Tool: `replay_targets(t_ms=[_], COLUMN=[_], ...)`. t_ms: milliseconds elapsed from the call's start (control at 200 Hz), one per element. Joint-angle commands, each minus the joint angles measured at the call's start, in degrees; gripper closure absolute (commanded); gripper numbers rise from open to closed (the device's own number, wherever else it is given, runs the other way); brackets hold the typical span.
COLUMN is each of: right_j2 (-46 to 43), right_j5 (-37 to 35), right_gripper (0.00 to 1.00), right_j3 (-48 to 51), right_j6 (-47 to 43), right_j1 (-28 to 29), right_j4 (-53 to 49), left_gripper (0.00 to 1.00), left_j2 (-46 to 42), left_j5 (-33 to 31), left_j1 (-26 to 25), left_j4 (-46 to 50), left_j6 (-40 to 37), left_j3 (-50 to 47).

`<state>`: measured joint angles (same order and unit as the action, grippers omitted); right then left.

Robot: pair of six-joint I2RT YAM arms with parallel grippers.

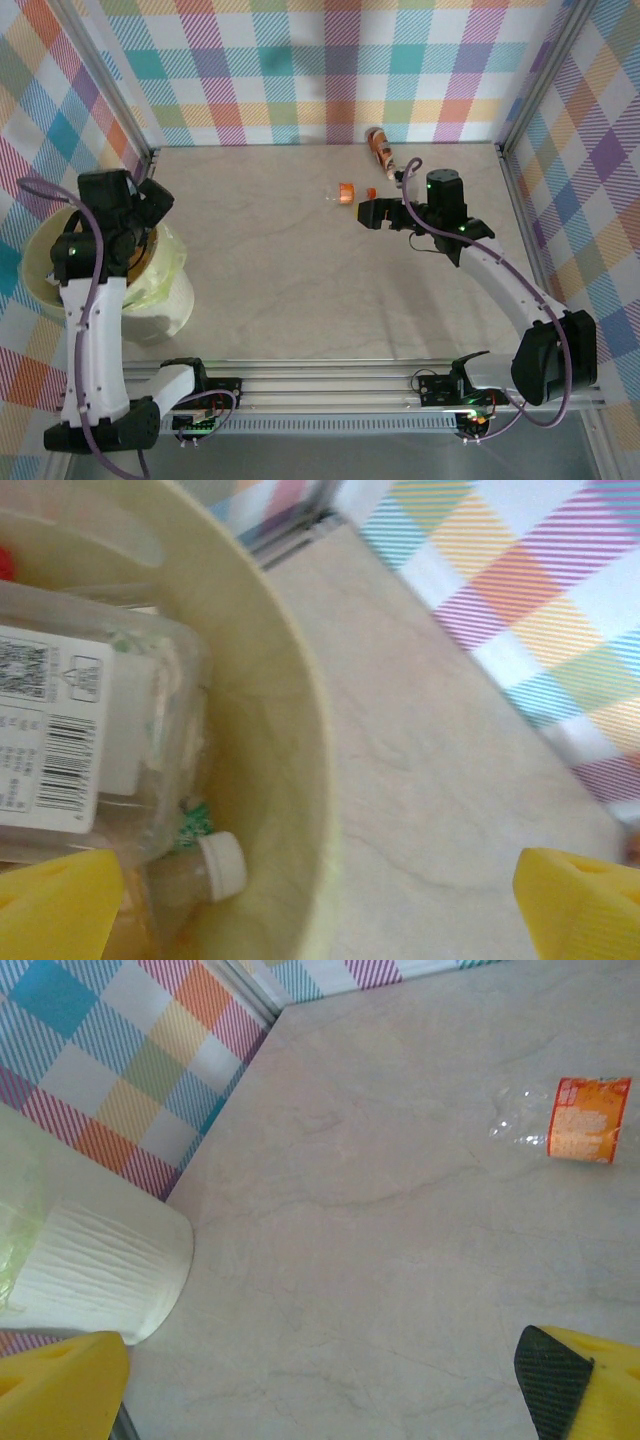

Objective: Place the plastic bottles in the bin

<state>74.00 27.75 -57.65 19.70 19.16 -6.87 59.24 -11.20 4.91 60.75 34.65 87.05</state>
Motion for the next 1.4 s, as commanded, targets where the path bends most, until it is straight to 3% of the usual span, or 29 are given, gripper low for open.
replay_targets(t_ms=[0,115,220,475,690,950,1135,1395], right_j2=[-2.7,-3.8,-3.2,7.1,20.4,38.7,50.9,66.9], right_j5=[-3.0,-8.8,-14.6,-19.8,-21.4,-25.7,-29.5,-23.9], right_gripper=[0.00,0.00,0.00,0.00,0.00,0.01,0.12,0.19], right_j3=[1.5,3.1,2.9,-4.2,-15.4,-34.4,-47.6,-68.0], right_j6=[0.1,1.0,1.9,0.2,-10.0,-16.6,-22.3,-27.5], right_j1=[0.3,0.3,-0.2,-5.7,-8.0,-11.1,-11.3,-11.4], right_j4=[3.2,4.7,3.7,-0.6,-5.5,-11.9,-16.3,-24.5], left_gripper=[0.00,0.00,0.00,0.00,0.00,0.00,0.00,0.00], left_j2=[-3.4,-4.6,-3.7,5.3,14.7,20.6,21.4,21.9], left_j5=[10.8,20.0,24.0,24.0,20.6,17.5,16.1,13.1], left_j1=[0.6,-0.8,-5.1,-21.6,-30.7,-33.1,-33.1,-33.1], left_j4=[-7.0,-14.7,-21.4,-36.5,-43.8,-50.5,-51.0,-49.7], left_j6=[-2.3,-1.9,-1.2,-2.6,-2.6,1.9,3.1,3.1], left_j3=[-0.7,-3.7,-6.2,-9.1,-9.0,-12.9,-15.0,-16.6])
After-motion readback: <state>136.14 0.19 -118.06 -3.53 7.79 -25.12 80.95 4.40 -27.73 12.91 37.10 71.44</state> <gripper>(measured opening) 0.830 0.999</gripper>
